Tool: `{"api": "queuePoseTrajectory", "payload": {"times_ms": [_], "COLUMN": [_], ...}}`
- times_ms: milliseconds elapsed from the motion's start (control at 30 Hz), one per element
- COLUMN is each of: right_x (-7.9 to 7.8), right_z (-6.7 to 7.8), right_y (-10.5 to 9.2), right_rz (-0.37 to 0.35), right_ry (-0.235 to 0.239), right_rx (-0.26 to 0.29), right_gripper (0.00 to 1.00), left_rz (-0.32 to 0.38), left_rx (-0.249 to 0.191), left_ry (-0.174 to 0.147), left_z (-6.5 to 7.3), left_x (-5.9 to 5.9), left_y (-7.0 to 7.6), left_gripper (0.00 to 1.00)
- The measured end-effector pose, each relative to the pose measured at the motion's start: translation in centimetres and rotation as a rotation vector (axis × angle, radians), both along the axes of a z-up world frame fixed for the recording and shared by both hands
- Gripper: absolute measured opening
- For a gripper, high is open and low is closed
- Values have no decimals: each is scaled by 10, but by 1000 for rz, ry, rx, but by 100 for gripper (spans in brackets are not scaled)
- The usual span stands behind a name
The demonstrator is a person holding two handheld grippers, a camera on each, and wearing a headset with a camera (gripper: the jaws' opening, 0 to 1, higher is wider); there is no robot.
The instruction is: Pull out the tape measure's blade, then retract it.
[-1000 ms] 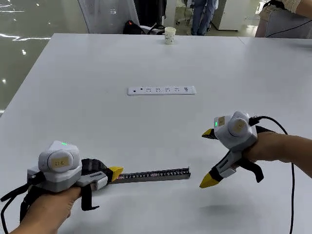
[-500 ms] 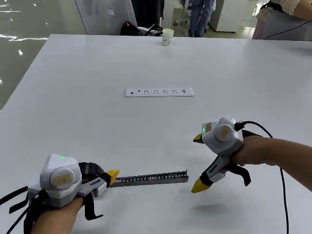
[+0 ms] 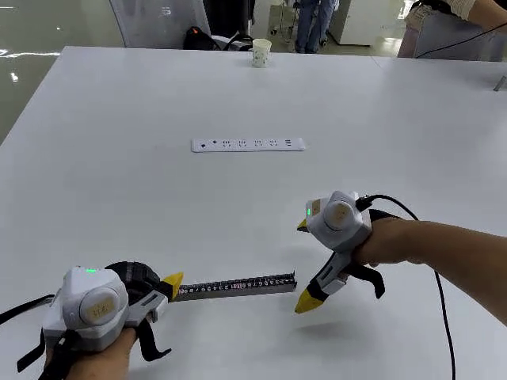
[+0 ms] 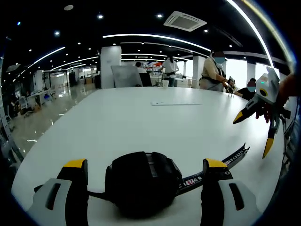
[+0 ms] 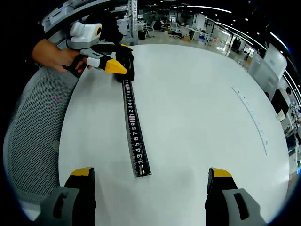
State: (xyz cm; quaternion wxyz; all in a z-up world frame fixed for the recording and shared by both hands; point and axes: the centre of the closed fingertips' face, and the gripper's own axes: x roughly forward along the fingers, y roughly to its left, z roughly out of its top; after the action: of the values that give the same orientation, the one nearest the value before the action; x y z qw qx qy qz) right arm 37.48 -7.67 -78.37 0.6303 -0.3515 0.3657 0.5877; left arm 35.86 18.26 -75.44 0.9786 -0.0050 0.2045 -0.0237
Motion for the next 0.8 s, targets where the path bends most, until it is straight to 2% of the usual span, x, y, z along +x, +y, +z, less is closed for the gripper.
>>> {"api": "queuePoseTrajectory", "payload": {"times_ms": [33,100,200,333,433,567,800], "right_x": [0,0,0,-2,-3,-2,-4], "right_z": [-1,-1,-2,-10,-13,-13,-11], "right_y": [0,0,1,-1,-3,-1,3], "right_rz": [4,14,25,39,68,87,106], "right_ry": [0,-1,-1,10,7,2,18], "right_rx": [-3,-9,-13,-37,-51,-43,-33], "right_gripper": [99,99,98,95,86,74,56], "left_rz": [-1,-9,-2,19,16,14,20], "left_rx": [-2,14,20,6,4,-2,-14], "left_ry": [-4,-48,-19,-8,-13,-17,-5], "left_z": [-1,4,-6,-10,-7,-4,-6], "left_x": [0,1,0,0,0,2,3], "left_y": [0,0,3,6,4,2,2], "left_gripper": [99,99,99,99,98,96,95]}}
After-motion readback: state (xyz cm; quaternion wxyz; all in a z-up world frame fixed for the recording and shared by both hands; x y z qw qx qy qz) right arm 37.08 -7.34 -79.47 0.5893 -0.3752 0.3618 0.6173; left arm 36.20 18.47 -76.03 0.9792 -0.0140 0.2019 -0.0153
